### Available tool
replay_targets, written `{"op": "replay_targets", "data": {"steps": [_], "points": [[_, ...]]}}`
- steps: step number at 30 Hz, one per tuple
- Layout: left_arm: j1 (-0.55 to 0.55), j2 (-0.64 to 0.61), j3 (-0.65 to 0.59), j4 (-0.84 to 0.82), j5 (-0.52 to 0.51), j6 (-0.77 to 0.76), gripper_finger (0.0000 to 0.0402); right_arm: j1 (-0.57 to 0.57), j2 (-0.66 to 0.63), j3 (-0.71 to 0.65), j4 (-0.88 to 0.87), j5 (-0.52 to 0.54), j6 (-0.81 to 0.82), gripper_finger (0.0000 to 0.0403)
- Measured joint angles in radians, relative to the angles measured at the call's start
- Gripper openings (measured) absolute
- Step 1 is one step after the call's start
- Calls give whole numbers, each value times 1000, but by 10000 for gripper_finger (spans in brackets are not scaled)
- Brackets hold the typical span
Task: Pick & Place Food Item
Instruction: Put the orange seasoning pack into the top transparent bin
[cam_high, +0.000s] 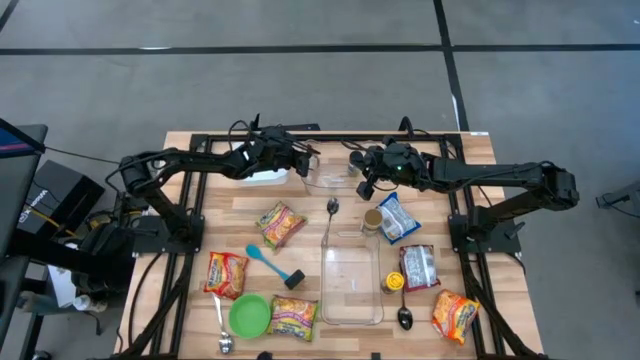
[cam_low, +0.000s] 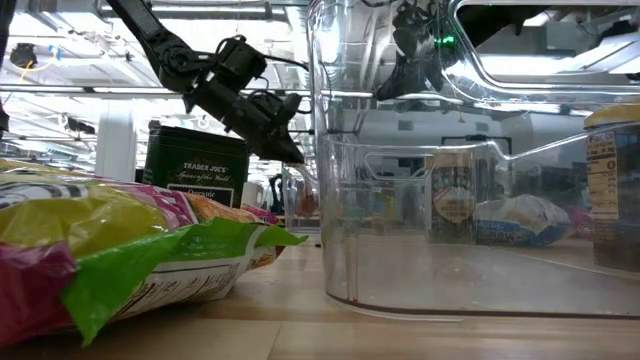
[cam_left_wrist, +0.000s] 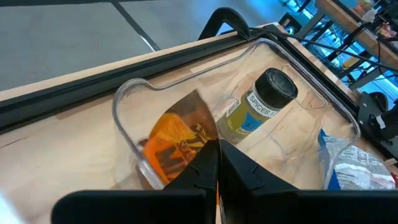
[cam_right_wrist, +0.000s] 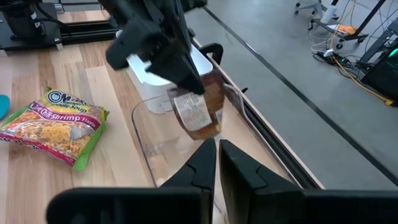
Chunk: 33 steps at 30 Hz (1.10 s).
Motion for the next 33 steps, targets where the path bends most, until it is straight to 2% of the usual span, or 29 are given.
{"op": "replay_targets", "data": {"steps": [6,27,33], "points": [[1,54,0,69,0,-23,0,1,0,0,2,0,0,14],[1,51,0,67,0,-26,0,1,0,0,20,1,-3,14],[1,50,0,67,0,-26,18,1,0,0,19,0,-2,14]]}}
